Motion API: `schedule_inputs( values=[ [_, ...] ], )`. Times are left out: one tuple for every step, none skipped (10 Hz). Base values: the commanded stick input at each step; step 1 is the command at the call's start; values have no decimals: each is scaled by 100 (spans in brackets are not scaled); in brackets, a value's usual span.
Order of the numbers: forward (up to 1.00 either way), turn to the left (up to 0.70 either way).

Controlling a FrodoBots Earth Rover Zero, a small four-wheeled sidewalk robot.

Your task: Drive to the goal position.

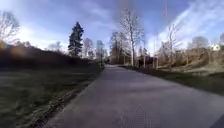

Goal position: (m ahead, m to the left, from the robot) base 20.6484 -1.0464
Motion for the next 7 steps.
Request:
schedule_inputs(
  values=[
    [100,0],
    [100,0],
    [100,0],
    [100,0],
    [100,0],
    [100,0],
    [100,0]
  ],
)
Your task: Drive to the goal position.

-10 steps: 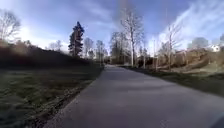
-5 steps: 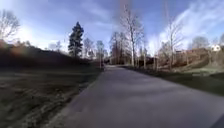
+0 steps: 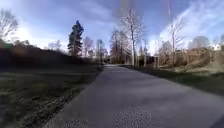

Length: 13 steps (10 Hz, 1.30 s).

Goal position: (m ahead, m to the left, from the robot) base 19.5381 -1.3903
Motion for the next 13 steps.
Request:
schedule_inputs(
  values=[
    [100,0],
    [100,0],
    [100,0],
    [100,0],
    [100,0],
    [100,0],
    [100,0],
    [100,0],
    [100,0],
    [100,0],
    [100,0],
    [100,0],
    [100,0]
  ],
)
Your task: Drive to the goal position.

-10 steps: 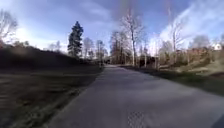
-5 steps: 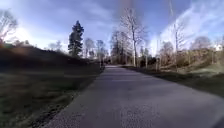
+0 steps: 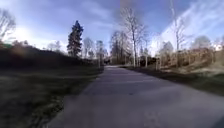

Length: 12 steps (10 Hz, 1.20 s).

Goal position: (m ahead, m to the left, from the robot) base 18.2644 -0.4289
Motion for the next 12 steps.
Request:
schedule_inputs(
  values=[
    [100,0],
    [100,0],
    [100,0],
    [100,0],
    [100,0],
    [100,0],
    [100,0],
    [100,0],
    [100,0],
    [100,0],
    [100,0],
    [100,0]
  ],
)
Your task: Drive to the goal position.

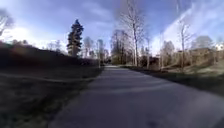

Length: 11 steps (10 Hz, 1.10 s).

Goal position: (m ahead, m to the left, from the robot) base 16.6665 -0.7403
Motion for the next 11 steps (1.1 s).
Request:
schedule_inputs(
  values=[
    [100,0],
    [100,0],
    [100,0],
    [100,0],
    [100,0],
    [100,0],
    [100,0],
    [100,0],
    [100,0],
    [100,0],
    [100,0]
  ],
)
